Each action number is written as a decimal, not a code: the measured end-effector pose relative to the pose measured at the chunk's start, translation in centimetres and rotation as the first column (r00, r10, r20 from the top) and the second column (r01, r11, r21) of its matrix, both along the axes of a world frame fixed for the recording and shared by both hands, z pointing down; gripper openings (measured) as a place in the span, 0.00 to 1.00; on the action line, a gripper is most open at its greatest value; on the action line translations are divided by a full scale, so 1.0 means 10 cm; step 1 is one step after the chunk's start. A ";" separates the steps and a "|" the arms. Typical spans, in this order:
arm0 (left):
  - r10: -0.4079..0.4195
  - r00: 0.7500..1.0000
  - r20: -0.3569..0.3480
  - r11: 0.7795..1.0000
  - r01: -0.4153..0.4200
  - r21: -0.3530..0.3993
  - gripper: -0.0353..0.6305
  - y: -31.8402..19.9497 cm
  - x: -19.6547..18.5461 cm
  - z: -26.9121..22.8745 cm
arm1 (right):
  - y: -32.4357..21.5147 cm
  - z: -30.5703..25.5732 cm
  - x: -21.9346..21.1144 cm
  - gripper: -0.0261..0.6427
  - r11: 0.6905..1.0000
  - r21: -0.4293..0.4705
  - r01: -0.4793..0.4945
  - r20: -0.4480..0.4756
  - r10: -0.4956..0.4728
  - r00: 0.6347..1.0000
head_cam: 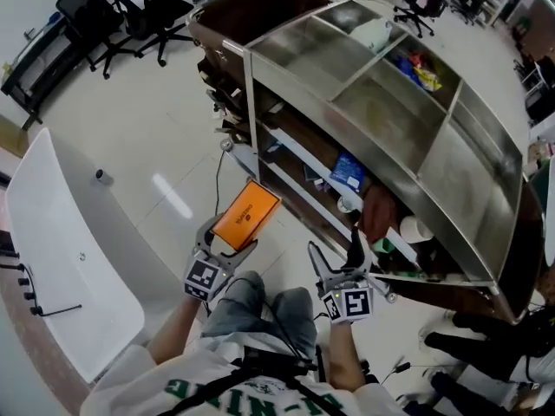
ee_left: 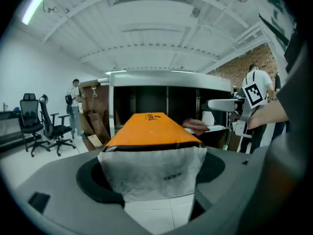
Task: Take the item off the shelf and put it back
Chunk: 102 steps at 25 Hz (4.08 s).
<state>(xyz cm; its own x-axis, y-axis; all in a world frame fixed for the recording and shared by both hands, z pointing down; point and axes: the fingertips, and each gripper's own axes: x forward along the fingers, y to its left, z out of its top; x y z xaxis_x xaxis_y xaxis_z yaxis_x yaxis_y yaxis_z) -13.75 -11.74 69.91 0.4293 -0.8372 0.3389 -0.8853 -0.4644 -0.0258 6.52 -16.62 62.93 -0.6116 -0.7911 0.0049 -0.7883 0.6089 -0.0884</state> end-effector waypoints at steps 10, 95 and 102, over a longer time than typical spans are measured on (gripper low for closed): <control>0.000 0.999 0.034 1.000 -0.001 0.003 0.65 -0.87 -0.04 2.21 | -0.74 1.85 -0.19 0.73 0.996 0.091 -0.001 -0.019 0.002 1.000; 0.258 0.955 -0.146 0.915 -0.193 0.353 0.75 0.03 0.78 -3.28 | 0.99 -2.89 0.30 0.72 0.935 0.229 -0.271 0.065 0.263 0.963; 0.272 0.956 -0.113 0.906 -0.214 0.366 0.75 0.48 1.29 -3.35 | 1.24 -2.92 0.70 0.72 0.929 0.229 -0.290 0.047 0.287 0.957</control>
